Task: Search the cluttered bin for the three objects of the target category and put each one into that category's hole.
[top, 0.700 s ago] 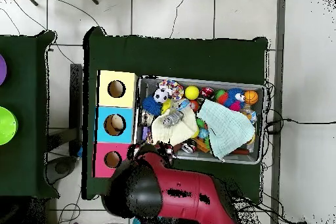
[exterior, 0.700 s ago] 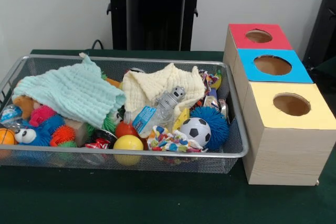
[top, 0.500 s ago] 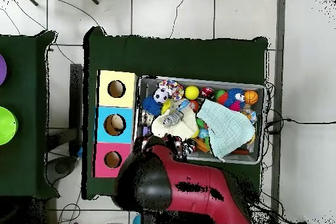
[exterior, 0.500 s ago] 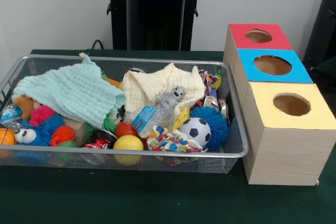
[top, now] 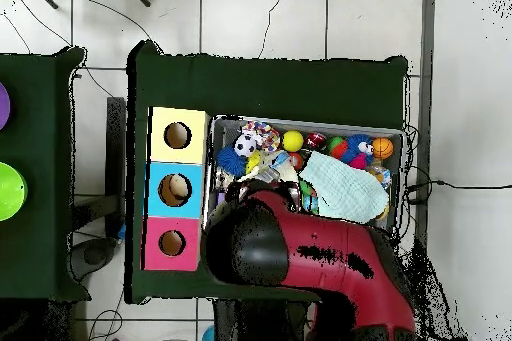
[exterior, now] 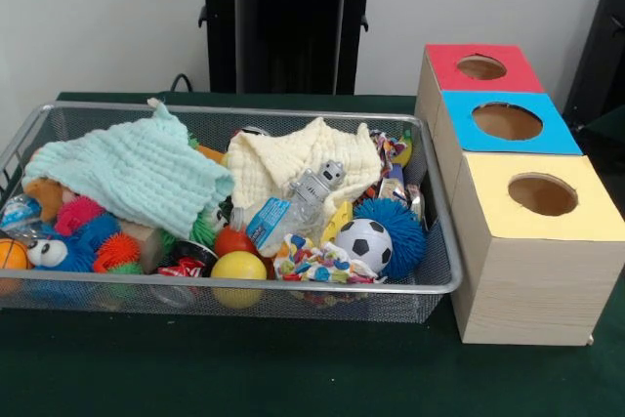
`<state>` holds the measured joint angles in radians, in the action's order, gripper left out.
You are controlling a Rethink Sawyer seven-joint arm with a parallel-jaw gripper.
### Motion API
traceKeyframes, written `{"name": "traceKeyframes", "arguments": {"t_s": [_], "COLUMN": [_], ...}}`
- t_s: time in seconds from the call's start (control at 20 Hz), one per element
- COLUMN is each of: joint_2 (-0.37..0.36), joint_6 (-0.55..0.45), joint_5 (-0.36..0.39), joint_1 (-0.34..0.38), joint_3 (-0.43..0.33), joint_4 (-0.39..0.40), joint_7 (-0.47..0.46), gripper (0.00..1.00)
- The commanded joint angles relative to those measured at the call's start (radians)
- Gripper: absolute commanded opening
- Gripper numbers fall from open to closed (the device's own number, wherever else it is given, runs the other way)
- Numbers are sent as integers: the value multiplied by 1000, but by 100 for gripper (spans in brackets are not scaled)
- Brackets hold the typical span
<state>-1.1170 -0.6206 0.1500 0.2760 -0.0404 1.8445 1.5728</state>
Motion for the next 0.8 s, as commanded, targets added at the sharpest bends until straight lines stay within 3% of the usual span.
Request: {"name": "traceKeyframes", "arguments": {"t_s": [0.05,0.25,0.5,0.8], "joint_2": [123,147,185,319], "joint_6": [-90,-81,-160,-109], "joint_5": [104,105,99,171], "joint_1": [30,62,122,175], "joint_3": [-92,-122,-177,-191], "joint_4": [-105,-133,-222,-326], "joint_7": [-94,-128,-190,-194], "gripper": [100,100,100,100]}}
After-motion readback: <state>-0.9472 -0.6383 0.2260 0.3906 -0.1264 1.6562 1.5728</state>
